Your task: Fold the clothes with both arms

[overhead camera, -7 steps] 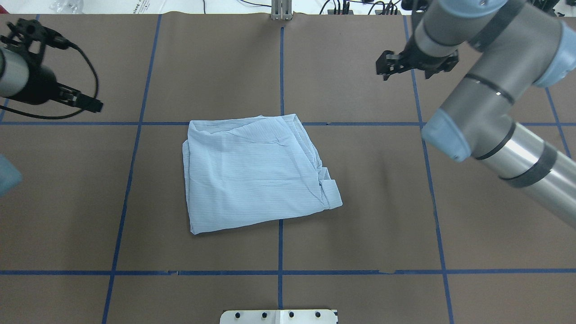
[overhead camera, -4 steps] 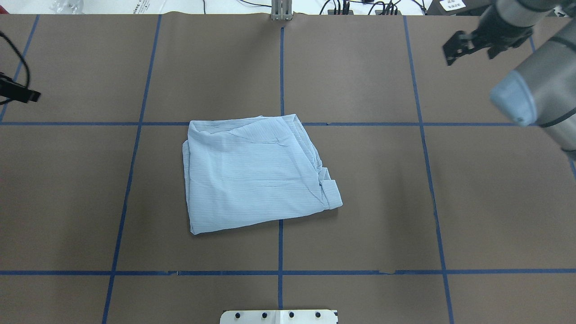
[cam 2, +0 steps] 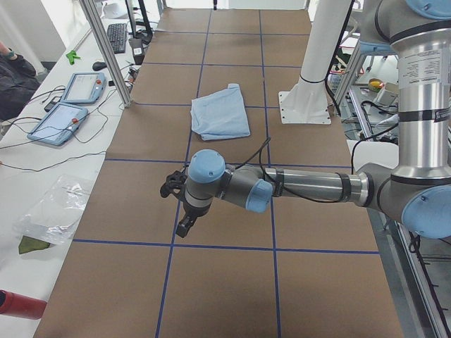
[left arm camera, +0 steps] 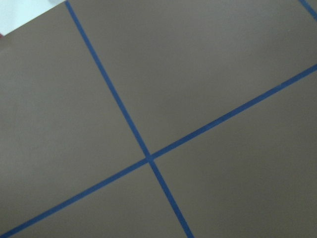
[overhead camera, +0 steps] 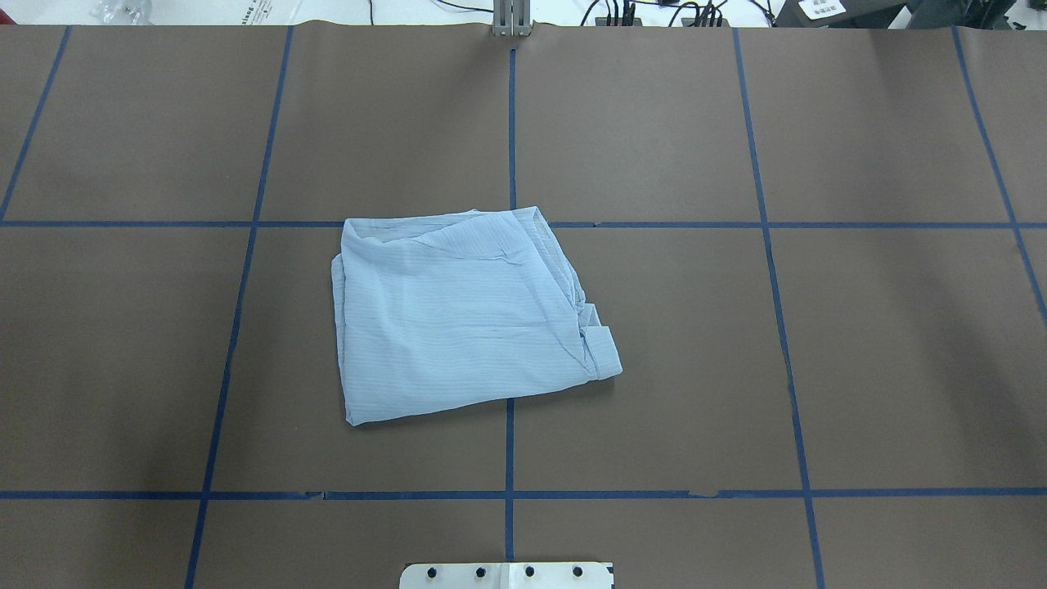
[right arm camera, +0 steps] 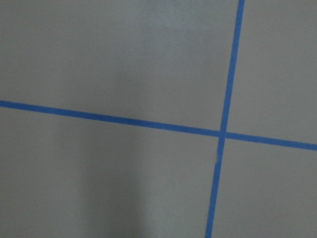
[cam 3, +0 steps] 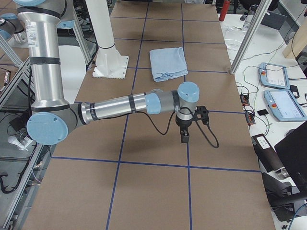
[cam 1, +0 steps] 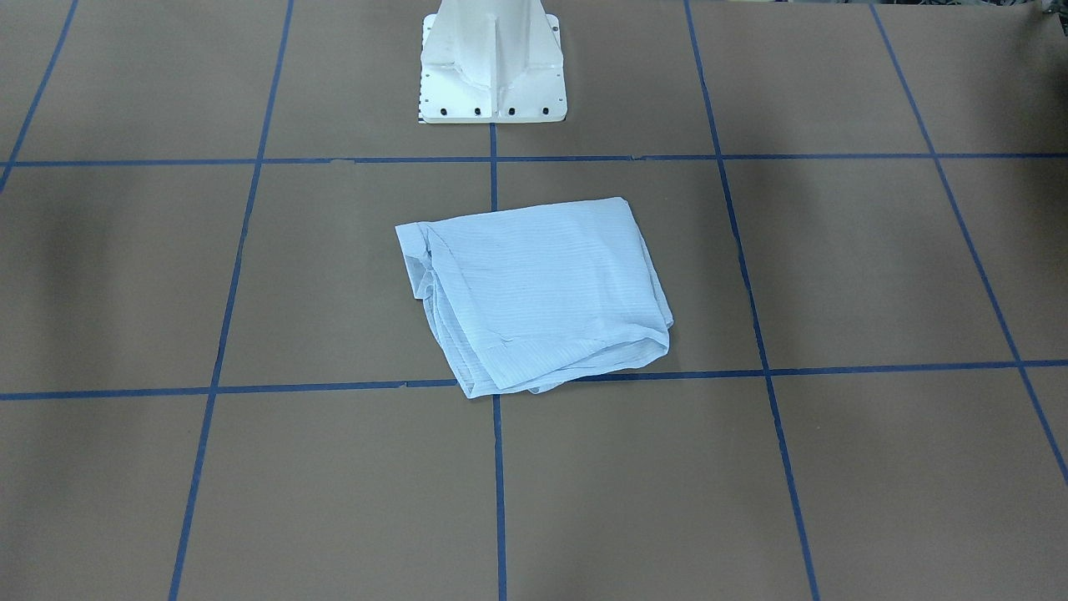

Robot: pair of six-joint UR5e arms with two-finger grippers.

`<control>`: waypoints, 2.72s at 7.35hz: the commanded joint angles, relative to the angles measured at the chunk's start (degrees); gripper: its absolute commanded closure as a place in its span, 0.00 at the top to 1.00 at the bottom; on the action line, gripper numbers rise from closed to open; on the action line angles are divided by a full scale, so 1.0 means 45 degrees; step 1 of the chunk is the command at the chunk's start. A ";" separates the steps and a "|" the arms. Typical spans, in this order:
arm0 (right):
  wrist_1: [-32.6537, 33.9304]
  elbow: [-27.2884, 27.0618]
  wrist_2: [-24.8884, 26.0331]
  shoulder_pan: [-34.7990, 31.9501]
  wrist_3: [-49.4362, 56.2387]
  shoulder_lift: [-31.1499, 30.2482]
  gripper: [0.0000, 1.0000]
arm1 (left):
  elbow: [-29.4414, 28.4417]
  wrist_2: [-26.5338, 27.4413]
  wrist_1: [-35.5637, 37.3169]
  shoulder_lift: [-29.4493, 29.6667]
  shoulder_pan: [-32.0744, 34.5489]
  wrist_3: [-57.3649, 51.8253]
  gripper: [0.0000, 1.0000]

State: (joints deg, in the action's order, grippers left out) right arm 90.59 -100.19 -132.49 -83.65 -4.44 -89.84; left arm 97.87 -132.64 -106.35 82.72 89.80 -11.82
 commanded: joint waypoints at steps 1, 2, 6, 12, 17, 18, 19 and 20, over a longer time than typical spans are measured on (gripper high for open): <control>-0.0503 0.0057 -0.0069 -0.0142 -0.0028 -0.0854 1.00 | -0.0557 -0.0056 0.1955 0.0111 0.0124 -0.0009 1.00; -0.0542 0.0037 -0.0128 -0.0219 -0.0028 -0.1050 1.00 | -0.0481 -0.0076 0.3499 0.0171 0.0124 -0.0029 1.00; -0.0542 0.0057 -0.0147 -0.0318 -0.0028 -0.1247 1.00 | -0.0384 -0.0663 0.3848 0.0230 0.0143 0.0029 1.00; -0.0581 -0.0099 -0.0050 -0.0318 -0.0027 -0.1638 1.00 | -0.0305 -0.0623 0.3769 0.0016 0.0163 -0.0011 1.00; -0.0581 -0.0177 -0.0089 -0.0318 -0.0008 -0.1580 1.00 | -0.0324 -0.0662 0.3691 0.0133 0.0163 -0.0049 1.00; -0.0581 -0.0158 -0.0089 -0.0318 -0.0008 -0.1560 1.00 | -0.0324 -0.0662 0.3672 0.0113 0.0163 -0.0029 1.00; -0.0600 -0.0158 -0.0089 -0.0318 0.0011 -0.1540 1.00 | -0.0324 -0.0662 0.3691 0.0113 0.0163 -0.0029 1.00; -0.0581 -0.0158 -0.0070 -0.0318 0.0011 -0.1540 1.00 | -0.0324 -0.0662 0.3691 0.0074 0.0163 -0.0029 1.00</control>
State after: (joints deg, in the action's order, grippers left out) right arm 87.94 -100.91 -132.87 -85.08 -4.43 -96.83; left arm 96.43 -135.61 -89.76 83.20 90.53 -11.96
